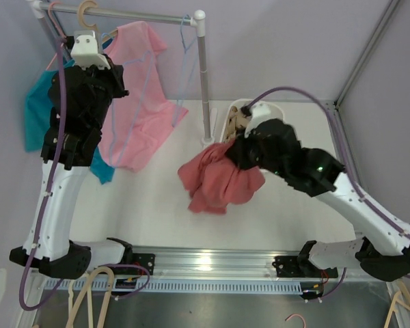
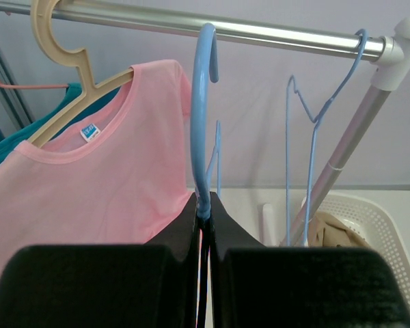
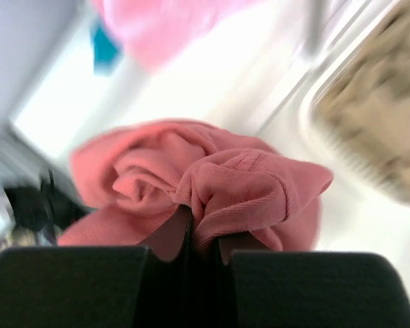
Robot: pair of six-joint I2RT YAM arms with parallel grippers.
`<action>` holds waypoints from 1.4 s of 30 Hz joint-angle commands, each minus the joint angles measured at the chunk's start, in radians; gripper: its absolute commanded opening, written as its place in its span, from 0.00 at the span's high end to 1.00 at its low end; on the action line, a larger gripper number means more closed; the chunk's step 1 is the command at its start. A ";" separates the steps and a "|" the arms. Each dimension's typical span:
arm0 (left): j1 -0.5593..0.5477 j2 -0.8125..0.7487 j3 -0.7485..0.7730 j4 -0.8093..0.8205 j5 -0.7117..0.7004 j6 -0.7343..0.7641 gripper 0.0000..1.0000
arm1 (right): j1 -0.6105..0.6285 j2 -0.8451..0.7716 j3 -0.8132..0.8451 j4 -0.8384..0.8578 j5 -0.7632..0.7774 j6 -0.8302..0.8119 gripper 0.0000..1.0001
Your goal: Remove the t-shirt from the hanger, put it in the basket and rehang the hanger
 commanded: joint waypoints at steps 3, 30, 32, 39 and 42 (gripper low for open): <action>0.010 0.063 -0.032 0.168 -0.013 0.036 0.99 | -0.134 0.077 0.274 -0.047 0.138 -0.074 1.00; 0.092 0.402 0.163 0.480 0.155 0.197 0.99 | -0.644 0.878 0.287 0.132 -0.162 -0.033 1.00; 0.093 0.415 0.161 0.494 0.192 0.182 0.99 | -0.645 0.921 0.266 0.142 -0.190 -0.022 1.00; 0.093 0.459 0.189 0.515 0.330 0.146 0.99 | -0.648 0.919 0.197 0.180 -0.241 -0.022 0.48; 0.093 0.484 0.227 0.507 0.341 0.143 0.99 | -0.648 0.830 0.141 0.215 -0.232 -0.025 0.17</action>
